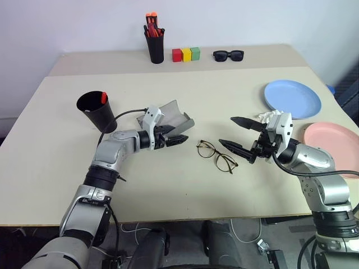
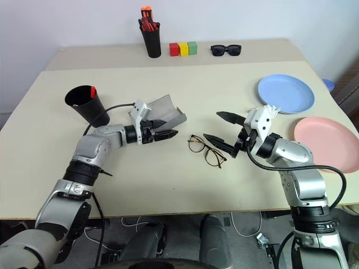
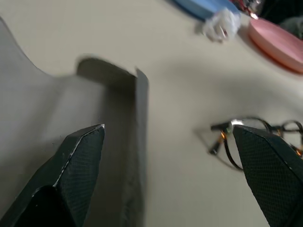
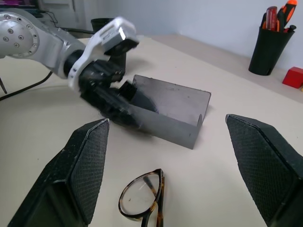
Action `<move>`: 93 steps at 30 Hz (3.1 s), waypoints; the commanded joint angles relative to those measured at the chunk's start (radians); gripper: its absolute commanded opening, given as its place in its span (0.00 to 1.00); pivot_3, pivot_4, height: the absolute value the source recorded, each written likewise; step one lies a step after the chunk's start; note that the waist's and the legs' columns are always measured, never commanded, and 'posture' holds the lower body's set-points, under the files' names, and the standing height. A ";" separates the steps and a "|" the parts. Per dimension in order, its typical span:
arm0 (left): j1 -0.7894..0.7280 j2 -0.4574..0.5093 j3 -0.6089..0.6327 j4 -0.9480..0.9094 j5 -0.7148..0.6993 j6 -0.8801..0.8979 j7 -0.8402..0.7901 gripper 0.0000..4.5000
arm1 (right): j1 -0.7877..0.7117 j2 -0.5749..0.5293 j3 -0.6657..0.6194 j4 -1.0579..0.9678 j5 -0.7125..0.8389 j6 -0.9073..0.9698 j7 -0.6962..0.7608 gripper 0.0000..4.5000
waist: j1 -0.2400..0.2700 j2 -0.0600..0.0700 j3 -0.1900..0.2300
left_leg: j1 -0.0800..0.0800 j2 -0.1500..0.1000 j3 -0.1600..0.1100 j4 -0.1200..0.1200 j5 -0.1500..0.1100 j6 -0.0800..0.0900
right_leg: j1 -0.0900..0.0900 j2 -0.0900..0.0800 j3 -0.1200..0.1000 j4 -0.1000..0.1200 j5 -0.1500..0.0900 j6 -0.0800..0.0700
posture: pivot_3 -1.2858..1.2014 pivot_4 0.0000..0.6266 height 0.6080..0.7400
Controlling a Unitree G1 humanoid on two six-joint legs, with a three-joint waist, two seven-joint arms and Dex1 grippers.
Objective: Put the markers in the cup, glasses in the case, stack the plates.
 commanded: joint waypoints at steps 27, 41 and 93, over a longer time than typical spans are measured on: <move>-0.134 0.256 -0.069 0.289 0.160 -0.493 -0.662 0.02 | -0.036 0.016 -0.009 -0.010 -0.016 -0.034 -0.012 0.90 | 0.001 0.000 0.000 | -0.001 0.001 0.000 0.000 0.000 0.000 | 0.000 0.001 0.000 0.000 0.000 0.000 | 0.52 0.24 1.00; -0.163 0.144 0.078 0.285 0.069 -0.210 -0.468 0.88 | -0.036 0.018 0.000 -0.002 -0.026 -0.040 -0.012 0.90 | -0.005 0.000 0.000 | 0.000 0.001 0.000 0.002 -0.001 0.001 | 0.000 0.001 0.000 0.001 0.000 0.000 | 0.52 0.24 1.00; -0.229 0.318 -0.337 0.434 0.072 -0.691 -0.778 0.20 | -0.029 0.010 -0.003 -0.014 -0.039 -0.044 -0.018 0.90 | 0.001 0.000 0.000 | -0.002 0.001 0.000 0.007 -0.002 0.003 | 0.002 0.002 0.000 0.001 0.000 0.001 | 0.52 0.24 1.00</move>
